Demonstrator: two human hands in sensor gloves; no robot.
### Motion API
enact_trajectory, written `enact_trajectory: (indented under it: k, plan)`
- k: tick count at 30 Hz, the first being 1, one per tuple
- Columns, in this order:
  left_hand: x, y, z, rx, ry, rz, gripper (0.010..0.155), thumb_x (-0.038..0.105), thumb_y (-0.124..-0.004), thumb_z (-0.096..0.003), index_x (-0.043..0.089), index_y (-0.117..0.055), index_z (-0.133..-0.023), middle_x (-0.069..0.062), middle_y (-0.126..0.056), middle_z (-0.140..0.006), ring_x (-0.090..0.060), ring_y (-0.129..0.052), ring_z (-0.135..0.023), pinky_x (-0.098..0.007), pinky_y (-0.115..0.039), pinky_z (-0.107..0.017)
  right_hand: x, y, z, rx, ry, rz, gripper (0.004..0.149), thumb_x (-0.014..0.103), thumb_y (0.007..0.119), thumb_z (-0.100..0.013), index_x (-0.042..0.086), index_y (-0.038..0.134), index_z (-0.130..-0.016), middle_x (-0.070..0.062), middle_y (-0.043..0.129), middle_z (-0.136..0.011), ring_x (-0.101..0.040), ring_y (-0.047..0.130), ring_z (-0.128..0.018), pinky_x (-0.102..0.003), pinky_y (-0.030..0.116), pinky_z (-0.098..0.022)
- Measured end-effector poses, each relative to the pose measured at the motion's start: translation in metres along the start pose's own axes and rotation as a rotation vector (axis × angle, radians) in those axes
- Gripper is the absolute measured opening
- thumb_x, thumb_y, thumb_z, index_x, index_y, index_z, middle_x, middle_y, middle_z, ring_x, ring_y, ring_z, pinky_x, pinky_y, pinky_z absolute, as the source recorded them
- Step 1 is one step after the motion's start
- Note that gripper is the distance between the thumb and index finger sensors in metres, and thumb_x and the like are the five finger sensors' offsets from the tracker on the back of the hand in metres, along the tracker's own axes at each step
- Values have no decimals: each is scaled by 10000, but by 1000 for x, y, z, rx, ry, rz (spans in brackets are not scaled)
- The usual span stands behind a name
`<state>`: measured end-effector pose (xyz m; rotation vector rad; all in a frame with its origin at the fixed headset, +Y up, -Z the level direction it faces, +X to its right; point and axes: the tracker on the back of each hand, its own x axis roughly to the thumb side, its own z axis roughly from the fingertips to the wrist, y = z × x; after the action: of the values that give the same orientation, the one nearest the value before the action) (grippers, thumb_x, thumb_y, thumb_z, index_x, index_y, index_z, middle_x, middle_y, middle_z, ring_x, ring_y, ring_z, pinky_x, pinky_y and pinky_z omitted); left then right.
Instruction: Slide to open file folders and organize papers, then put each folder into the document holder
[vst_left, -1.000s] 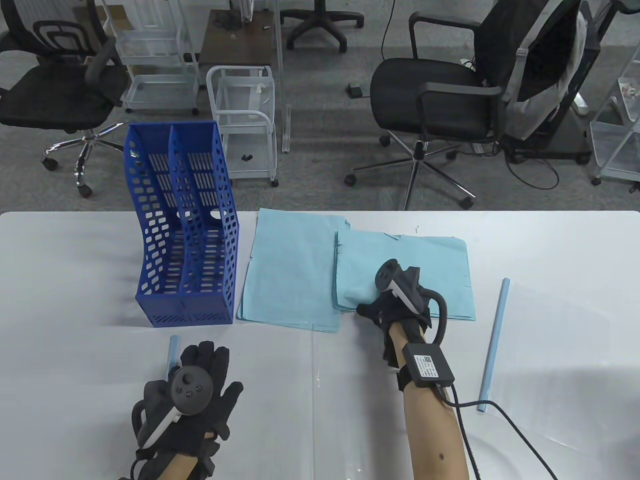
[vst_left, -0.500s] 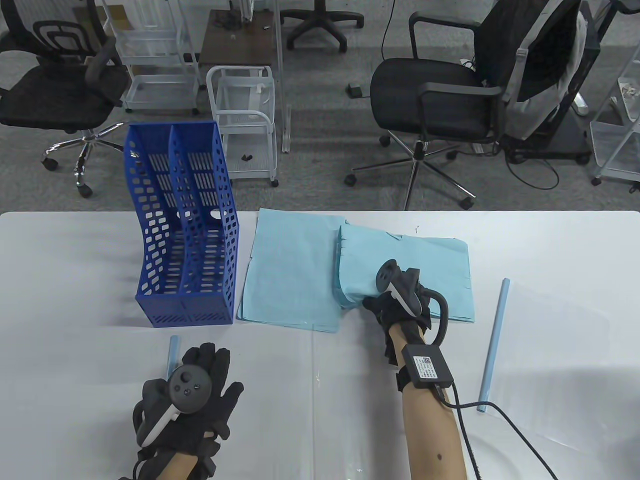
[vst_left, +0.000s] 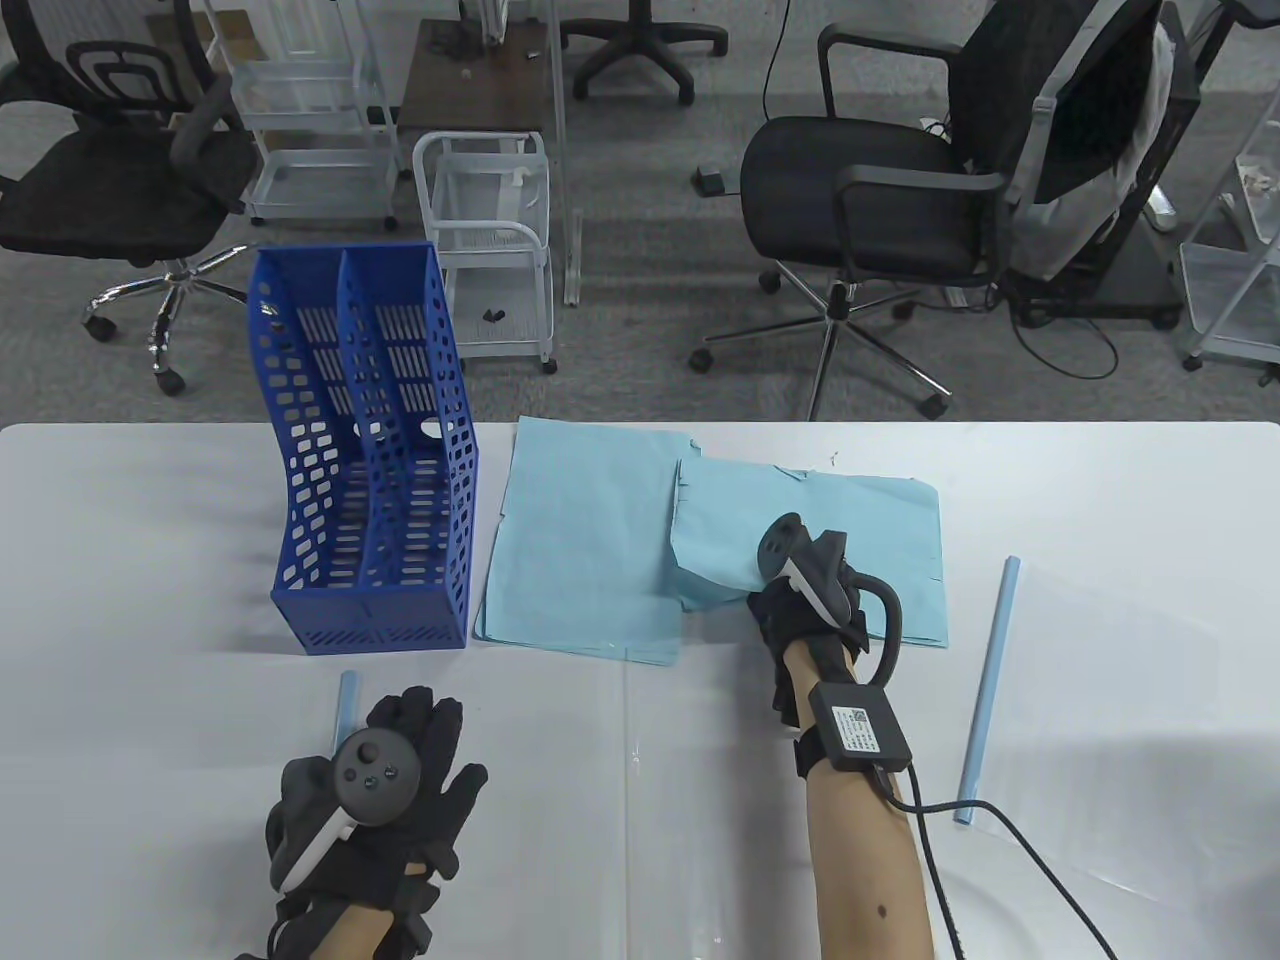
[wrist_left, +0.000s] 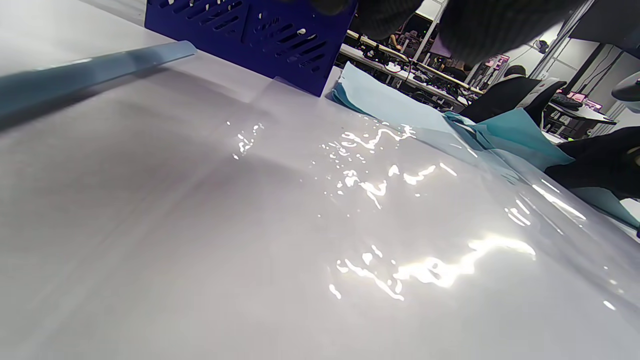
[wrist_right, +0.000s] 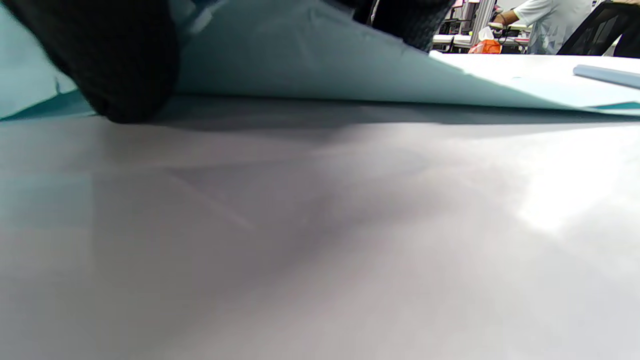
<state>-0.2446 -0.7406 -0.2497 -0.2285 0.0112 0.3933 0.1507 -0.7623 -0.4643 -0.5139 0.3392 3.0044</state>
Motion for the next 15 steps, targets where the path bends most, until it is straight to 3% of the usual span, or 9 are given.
enact_trajectory:
  k: [9,15]
  plan:
    - [0,0,0,-17,-4,3,717,590,-742,-483,381,-535,-1137,96,-436,-1252,-239,-414,-1200,-546,-451,-841,-5,-2,-3,54,-33,-36,715,445,863,-395,406,521,-1023,88,534,-1163,-168,635,-1068,-454,651,-802]
    - [0,-1,-1,-22,-8,7,717,590,-741,-483,381,-536,-1138,93,-437,-1252,-241,-418,-1199,-547,-452,-841,-9,2,0,-60,-29,-40,614,445,840,-397,428,629,-973,117,617,-1128,-140,707,-1034,-450,691,-785]
